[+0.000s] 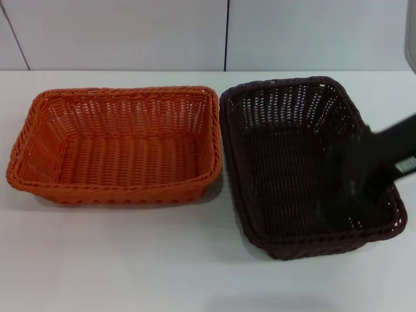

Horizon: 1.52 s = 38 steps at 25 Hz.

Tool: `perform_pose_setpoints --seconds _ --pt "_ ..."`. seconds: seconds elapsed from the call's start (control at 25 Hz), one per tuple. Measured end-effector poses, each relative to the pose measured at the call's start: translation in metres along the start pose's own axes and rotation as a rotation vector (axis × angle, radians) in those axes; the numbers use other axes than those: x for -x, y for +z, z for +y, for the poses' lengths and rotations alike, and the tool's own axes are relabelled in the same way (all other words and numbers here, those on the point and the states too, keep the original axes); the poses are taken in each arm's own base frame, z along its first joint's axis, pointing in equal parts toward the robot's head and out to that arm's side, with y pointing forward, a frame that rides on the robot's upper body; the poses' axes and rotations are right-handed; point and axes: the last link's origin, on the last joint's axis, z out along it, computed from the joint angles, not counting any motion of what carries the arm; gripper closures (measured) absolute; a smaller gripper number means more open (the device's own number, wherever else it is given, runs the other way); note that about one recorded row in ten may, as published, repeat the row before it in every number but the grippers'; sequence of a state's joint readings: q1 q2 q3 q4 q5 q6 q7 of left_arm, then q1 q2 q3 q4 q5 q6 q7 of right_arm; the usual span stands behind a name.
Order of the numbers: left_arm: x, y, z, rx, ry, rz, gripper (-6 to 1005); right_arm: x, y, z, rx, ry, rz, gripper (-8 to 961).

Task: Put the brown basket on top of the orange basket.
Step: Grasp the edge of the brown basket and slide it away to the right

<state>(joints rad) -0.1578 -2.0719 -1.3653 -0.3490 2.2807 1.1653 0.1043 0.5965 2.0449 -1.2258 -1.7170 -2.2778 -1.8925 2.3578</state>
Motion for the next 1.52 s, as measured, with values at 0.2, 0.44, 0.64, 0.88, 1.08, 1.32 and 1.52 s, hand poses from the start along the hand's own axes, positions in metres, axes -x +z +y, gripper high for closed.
perform_pose_setpoints --seconds 0.2,0.44,0.64,0.88,1.08,1.32,1.52 --pt "0.002 0.002 0.0 -0.016 -0.013 -0.017 325 -0.008 -0.002 0.009 0.068 -0.018 0.078 256" --pt "0.003 0.003 0.001 -0.015 -0.015 -0.024 325 -0.017 0.004 0.003 0.079 0.004 0.145 258" --pt "0.003 0.003 0.002 -0.013 -0.018 -0.026 325 -0.019 0.018 -0.004 0.114 0.018 0.17 258" --pt "0.004 0.003 0.003 -0.006 -0.022 -0.03 326 -0.022 0.04 -0.012 0.118 0.024 0.229 257" --pt "0.004 0.003 0.004 -0.003 -0.022 -0.032 326 -0.024 0.053 -0.013 0.132 0.027 0.275 257" --pt "0.004 0.003 0.002 -0.004 -0.018 -0.032 326 -0.026 0.067 -0.014 0.132 0.029 0.294 258" --pt "0.004 0.003 0.002 -0.006 -0.014 -0.032 328 -0.027 0.071 -0.018 0.092 0.031 0.31 258"
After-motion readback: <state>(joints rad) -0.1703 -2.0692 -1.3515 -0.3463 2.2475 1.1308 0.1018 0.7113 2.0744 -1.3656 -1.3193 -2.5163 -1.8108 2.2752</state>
